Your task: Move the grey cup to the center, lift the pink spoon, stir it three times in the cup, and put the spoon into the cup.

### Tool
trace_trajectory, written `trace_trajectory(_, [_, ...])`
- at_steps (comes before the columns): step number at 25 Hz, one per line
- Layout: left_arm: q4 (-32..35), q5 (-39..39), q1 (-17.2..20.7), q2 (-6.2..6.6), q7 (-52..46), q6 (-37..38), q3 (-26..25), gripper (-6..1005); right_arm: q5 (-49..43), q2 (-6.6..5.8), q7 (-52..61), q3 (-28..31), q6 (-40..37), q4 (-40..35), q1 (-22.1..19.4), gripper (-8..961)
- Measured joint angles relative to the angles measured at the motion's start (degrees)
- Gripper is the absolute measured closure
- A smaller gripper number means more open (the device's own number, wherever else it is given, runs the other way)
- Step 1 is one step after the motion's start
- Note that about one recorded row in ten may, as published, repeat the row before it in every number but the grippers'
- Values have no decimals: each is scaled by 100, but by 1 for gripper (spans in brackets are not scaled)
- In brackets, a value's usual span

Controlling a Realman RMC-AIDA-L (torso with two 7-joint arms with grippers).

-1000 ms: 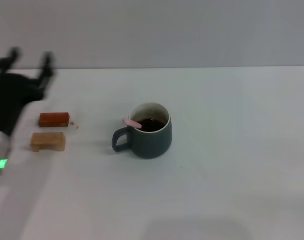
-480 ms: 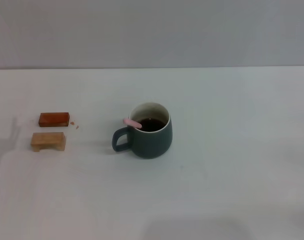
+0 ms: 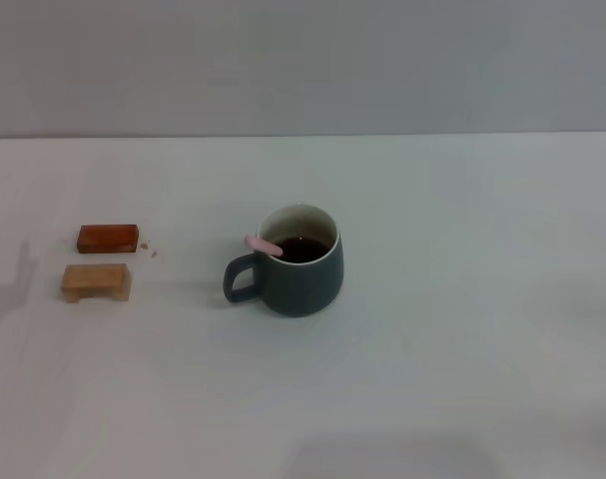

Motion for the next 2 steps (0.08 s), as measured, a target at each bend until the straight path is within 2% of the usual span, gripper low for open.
trace_trajectory(2, [1, 0, 1, -1, 1, 8, 13, 204, -1, 0, -14, 0, -4, -1, -13, 953])
